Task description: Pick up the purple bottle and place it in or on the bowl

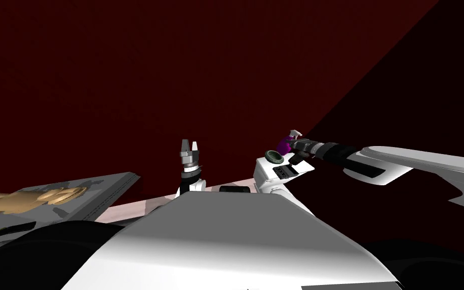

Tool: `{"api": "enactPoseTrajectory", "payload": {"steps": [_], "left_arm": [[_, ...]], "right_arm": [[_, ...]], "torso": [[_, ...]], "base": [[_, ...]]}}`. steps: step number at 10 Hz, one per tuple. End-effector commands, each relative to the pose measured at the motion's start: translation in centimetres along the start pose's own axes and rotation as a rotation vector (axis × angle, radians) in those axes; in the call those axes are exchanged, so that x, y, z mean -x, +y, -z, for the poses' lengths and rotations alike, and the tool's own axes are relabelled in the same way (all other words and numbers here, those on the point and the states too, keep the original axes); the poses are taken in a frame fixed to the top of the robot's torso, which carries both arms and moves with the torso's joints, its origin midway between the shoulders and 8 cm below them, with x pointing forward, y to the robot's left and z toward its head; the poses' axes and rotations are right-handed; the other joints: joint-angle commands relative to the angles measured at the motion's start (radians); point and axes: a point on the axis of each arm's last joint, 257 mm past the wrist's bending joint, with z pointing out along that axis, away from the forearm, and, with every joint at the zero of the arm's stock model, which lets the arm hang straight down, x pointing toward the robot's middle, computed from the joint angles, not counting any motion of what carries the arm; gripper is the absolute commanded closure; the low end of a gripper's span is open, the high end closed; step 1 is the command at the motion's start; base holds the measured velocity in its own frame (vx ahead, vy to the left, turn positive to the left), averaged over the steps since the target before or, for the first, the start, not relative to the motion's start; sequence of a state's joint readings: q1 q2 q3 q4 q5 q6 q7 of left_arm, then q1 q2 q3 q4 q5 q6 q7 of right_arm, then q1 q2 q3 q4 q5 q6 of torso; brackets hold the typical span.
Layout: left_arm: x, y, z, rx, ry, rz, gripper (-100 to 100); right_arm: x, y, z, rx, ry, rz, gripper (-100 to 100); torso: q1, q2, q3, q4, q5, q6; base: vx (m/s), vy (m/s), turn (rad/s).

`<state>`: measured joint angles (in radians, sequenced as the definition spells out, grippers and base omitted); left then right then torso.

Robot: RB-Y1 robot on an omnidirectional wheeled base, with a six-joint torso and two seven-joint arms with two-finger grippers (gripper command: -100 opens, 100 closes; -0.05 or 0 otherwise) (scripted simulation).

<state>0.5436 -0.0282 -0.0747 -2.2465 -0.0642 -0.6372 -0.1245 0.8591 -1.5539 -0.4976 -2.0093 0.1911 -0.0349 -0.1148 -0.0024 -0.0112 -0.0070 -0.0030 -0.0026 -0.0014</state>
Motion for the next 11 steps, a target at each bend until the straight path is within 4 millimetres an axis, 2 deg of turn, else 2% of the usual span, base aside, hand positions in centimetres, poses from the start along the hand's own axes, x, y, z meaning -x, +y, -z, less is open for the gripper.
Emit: {"api": "enactPoseTrajectory", "payload": {"steps": [1,5,6,7,8,9,11], "left_arm": [[0.0,0.0,0.0,0.0,0.0,0.0,0],[0.0,0.0,0.0,0.0,0.0,0.0,0],[0.0,0.0,0.0,0.0,0.0,0.0,0],[0.0,0.0,0.0,0.0,0.0,0.0,0],[0.0,0.0,0.0,0.0,0.0,0.0,0],[0.0,0.0,0.0,0.0,0.0,0.0,0],[0.0,0.0,0.0,0.0,0.0,0.0,0]], "right_arm": [[0.0,0.0,0.0,0.0,0.0,0.0,-100],[0.0,0.0,0.0,0.0,0.0,0.0,-100],[0.0,0.0,0.0,0.0,0.0,0.0,0],[0.3,-1.3,-0.1,-0.019,0.005,-0.005,-100],[0.7,-2.5,-0.2,-0.035,0.01,-0.011,-100],[0.7,-2.6,-0.2,-0.038,0.01,-0.011,-100],[1.6,-4.8,-0.4,-0.069,0.015,-0.023,-100]], "torso": [[0.0,0.0,0.0,0.0,0.0,0.0],[0.003,0.009,0.005,0.002,0.001,0.0],[0.003,0.009,0.006,0.003,0.001,0.001],[0.003,0.009,0.006,0.003,0.001,0.001],[0.003,0.011,0.007,0.003,0.001,0.0],[0.004,0.015,0.009,0.004,0.001,0.0],[0.004,0.015,0.009,0.004,0.001,0.0]], "base": [[0.016,-0.008,0.005],[0.002,-0.001,0.0],[0.0,0.0,0.0],[-0.053,0.0,0.151],[-0.123,0.006,0.221],[-0.099,0.008,0.05],[-0.101,0.016,0.162]]}}
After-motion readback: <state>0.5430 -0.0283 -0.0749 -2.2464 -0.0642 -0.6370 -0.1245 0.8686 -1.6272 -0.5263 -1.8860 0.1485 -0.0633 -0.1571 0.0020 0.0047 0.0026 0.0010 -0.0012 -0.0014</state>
